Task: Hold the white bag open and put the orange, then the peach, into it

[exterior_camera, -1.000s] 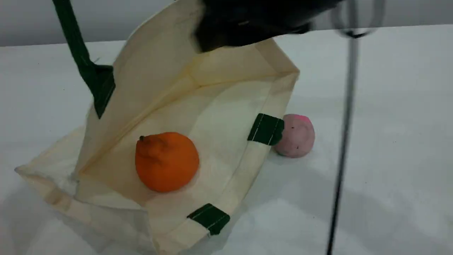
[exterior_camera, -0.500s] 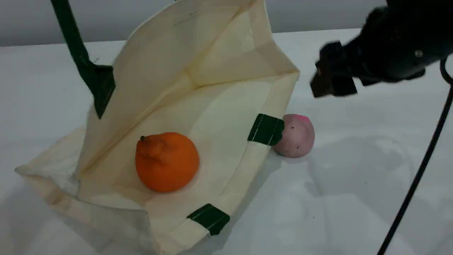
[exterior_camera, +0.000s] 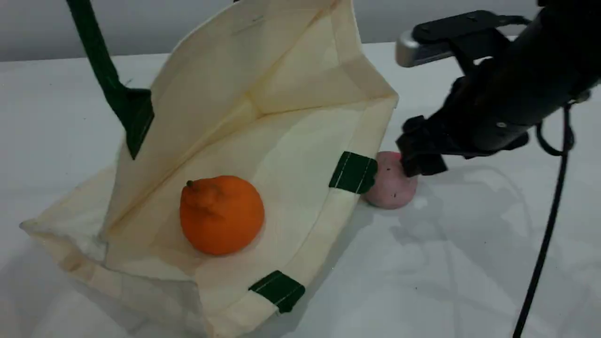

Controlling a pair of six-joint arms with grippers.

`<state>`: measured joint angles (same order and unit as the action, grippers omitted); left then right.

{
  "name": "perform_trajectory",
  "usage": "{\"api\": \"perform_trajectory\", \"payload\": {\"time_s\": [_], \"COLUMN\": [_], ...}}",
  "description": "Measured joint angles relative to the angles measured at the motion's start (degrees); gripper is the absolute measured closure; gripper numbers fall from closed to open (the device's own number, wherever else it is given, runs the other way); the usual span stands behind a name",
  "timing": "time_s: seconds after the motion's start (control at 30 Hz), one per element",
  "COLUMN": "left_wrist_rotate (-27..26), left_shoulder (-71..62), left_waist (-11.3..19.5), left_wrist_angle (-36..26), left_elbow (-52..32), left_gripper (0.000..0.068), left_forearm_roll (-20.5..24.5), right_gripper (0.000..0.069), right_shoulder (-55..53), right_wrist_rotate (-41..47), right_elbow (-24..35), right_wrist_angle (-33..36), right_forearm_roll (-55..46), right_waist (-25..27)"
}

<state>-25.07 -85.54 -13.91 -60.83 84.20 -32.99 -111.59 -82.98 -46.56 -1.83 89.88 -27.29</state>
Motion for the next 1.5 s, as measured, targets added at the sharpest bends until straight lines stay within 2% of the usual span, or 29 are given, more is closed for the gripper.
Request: {"api": "perform_trajectory", "payload": {"time_s": [0.33,0.67,1.17,1.3,1.5], "left_wrist_rotate": [0.0,0.08,0.19,0.19,0.19], "left_shoulder": [0.0,0.0,0.0,0.0,0.0], "left_waist": [0.0,0.0,0.0,0.0,0.0], "left_wrist_angle": [-0.21,-0.39,-0.63,-0.63,-1.15], "left_elbow": [0.0,0.0,0.0,0.0,0.0], "left_gripper": [0.0618,0.0618,0.0618,0.0618,0.0618], "left_forearm_roll": [0.0,-0.1,-0.12,-0.12,-0.12], "right_gripper": [0.0113,0.0221,0.023,0.023,0.0236], "right_shoulder": [-3.48,-3.48,-3.48,-5.1,-8.4], "right_wrist_rotate": [0.0,0.0,-3.33,-6.82,-7.07], "right_elbow": [-1.9,-3.6,-3.65,-5.37,-7.71], "right_wrist_angle": [8.04,12.91,13.99,14.67,14.96], "right_forearm_roll": [-0.09,-0.14,1.93,5.22,6.21], "right_waist": [0.0,-0.06,-0.06,-0.06,-0.06]}}
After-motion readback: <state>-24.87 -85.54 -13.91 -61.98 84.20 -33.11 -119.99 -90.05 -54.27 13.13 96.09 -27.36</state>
